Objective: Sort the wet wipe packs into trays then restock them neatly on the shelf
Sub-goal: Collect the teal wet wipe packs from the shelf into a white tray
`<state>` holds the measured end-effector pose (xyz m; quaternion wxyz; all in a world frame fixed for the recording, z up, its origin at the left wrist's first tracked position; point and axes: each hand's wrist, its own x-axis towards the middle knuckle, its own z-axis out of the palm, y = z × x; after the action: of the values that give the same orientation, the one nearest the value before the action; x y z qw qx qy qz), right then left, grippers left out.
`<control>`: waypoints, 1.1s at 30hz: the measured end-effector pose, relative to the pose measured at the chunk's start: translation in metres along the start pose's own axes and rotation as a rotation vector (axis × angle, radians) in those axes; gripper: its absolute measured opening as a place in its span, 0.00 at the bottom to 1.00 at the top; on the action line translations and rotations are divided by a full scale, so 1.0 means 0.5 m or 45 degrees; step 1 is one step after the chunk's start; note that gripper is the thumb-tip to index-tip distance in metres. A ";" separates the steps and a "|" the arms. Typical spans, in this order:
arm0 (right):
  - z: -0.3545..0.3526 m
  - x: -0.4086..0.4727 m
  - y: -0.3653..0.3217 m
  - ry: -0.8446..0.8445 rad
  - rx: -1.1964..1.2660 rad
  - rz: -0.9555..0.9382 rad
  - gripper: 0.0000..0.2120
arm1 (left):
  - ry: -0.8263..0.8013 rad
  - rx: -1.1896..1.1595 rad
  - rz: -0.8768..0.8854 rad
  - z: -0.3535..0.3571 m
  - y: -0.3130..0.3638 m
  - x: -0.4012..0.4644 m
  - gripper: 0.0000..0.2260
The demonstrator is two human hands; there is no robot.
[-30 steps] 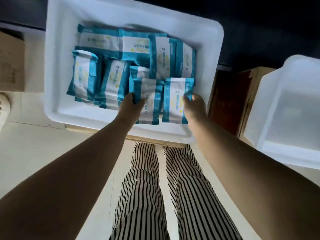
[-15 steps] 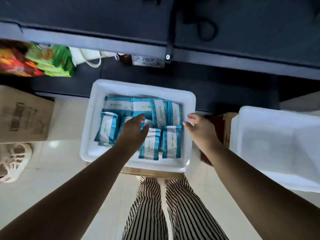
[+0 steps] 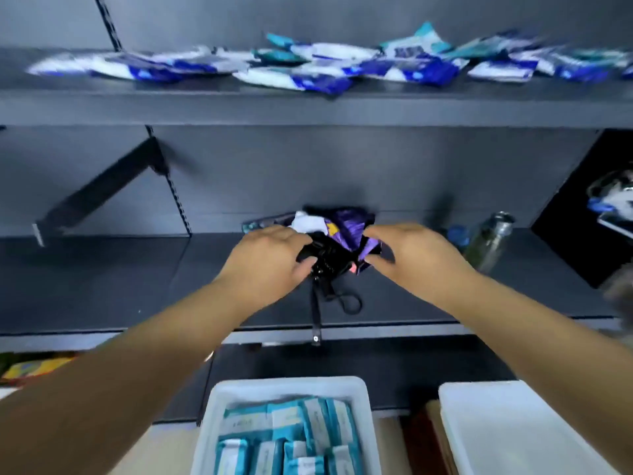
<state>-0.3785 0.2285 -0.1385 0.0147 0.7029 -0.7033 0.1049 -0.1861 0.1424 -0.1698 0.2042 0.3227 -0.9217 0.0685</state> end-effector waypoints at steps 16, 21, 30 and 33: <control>-0.342 0.117 0.074 0.556 -0.049 0.011 0.13 | 0.243 -0.005 -0.220 -0.247 -0.030 0.294 0.19; -0.350 0.233 0.174 0.557 0.072 -0.008 0.12 | -0.111 -0.054 -0.614 -0.187 -0.051 0.384 0.29; -0.359 0.518 0.223 0.345 0.211 -0.204 0.12 | -0.365 -0.137 -0.559 -0.155 -0.031 0.475 0.29; -0.349 0.604 0.182 0.242 0.289 -0.248 0.16 | -0.400 -0.287 -0.563 -0.155 -0.027 0.489 0.33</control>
<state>-0.4941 -0.0410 0.0712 0.0118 0.7517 -0.6111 0.2476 -0.3249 0.0131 0.0033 0.1034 0.4975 -0.8512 -0.1313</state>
